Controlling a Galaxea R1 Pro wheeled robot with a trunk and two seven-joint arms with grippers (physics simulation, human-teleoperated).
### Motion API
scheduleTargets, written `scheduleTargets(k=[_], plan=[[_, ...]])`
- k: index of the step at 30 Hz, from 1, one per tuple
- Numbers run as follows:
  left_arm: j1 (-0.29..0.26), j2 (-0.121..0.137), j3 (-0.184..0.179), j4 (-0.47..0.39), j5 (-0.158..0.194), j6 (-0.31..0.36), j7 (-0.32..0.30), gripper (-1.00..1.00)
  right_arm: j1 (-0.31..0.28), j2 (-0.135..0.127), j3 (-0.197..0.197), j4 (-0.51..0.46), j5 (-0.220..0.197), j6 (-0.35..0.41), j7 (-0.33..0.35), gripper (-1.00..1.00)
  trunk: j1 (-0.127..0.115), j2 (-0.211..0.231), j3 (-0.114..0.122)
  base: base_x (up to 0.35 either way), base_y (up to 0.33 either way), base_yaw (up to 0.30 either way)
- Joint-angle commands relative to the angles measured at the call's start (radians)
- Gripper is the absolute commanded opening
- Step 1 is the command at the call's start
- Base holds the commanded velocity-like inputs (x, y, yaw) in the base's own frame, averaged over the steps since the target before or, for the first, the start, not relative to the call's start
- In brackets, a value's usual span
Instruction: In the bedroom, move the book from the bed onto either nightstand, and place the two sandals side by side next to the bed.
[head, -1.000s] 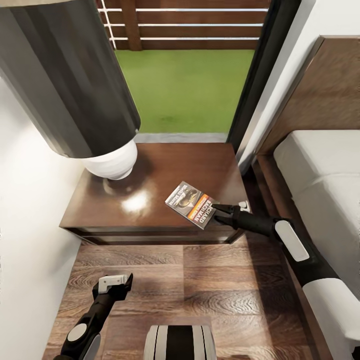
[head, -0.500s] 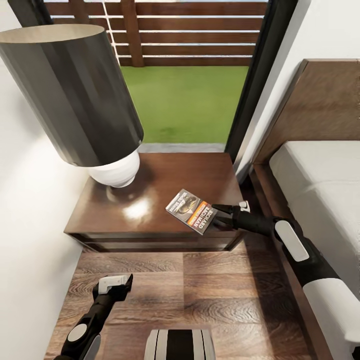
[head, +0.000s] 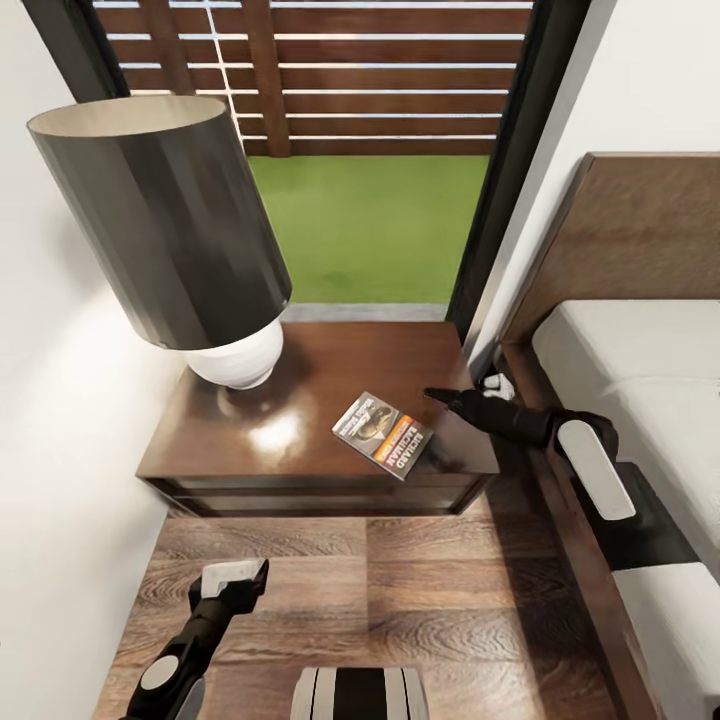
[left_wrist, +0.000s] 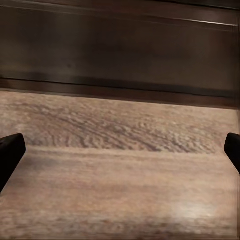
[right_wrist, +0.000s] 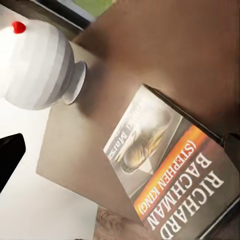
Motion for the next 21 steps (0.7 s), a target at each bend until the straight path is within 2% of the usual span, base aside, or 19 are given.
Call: scheduleTargets(k=[1,2,3,4,5,6,8,11,15,21], plan=[[0.000,0.001,-0.005,-0.001,0.009,0.004,0.009,1.00,0.000,0.000,0.003,-0.008,0.014,0.000,-0.010,1.00,-0.004,0.007,0.003,0.000,0.000,0.000],[0.000,0.000,-0.009,0.002,0.007,0.005,0.011,1.00,0.002,0.001,0.078,-0.031,0.204,-0.101,-0.077,1.00,-0.008,0.014,0.006,0.000,0.000,0.000],[0.000,-0.001,-0.009,0.002,0.007,0.005,0.012,1.00,0.009,0.001,0.097,-0.031,0.259,-0.144,-0.080,1.00,-0.012,0.021,0.009,0.000,0.000,0.000],[0.000,-0.001,-0.009,0.002,0.007,0.005,0.012,1.00,0.014,0.001,0.108,-0.032,0.286,-0.165,-0.081,1.00,-0.016,0.028,0.012,0.000,0.000,0.000],[0.000,-0.002,-0.009,0.002,0.007,0.005,0.012,1.00,0.025,0.001,0.129,-0.032,0.334,-0.205,-0.083,1.00,-0.019,0.035,0.015,0.000,0.000,0.000],[0.000,-0.002,-0.009,0.002,0.007,0.006,0.012,1.00,0.031,0.001,0.140,-0.032,0.356,-0.223,-0.083,1.00,-0.023,0.042,0.018,0.000,0.000,0.000],[0.000,-0.003,-0.010,0.003,0.007,0.006,0.012,1.00,0.057,0.001,0.183,-0.031,0.438,-0.289,-0.087,1.00,-0.031,0.056,0.024,0.000,0.000,0.000],[0.000,-0.003,-0.010,0.003,0.007,0.005,0.013,1.00,0.081,0.001,0.198,-0.027,0.479,-0.318,-0.089,1.00,-0.042,0.077,0.034,0.000,0.000,0.000],[0.000,-0.002,-0.007,0.003,0.008,0.005,0.014,1.00,0.116,0.001,0.203,-0.028,0.506,-0.333,-0.095,1.00,-0.058,0.105,0.046,0.000,0.000,0.000],[0.000,-0.003,-0.007,0.005,0.008,0.005,0.013,1.00,0.186,0.001,0.206,-0.033,0.557,-0.374,-0.158,1.00,-0.081,0.147,0.065,0.000,0.000,0.000]])
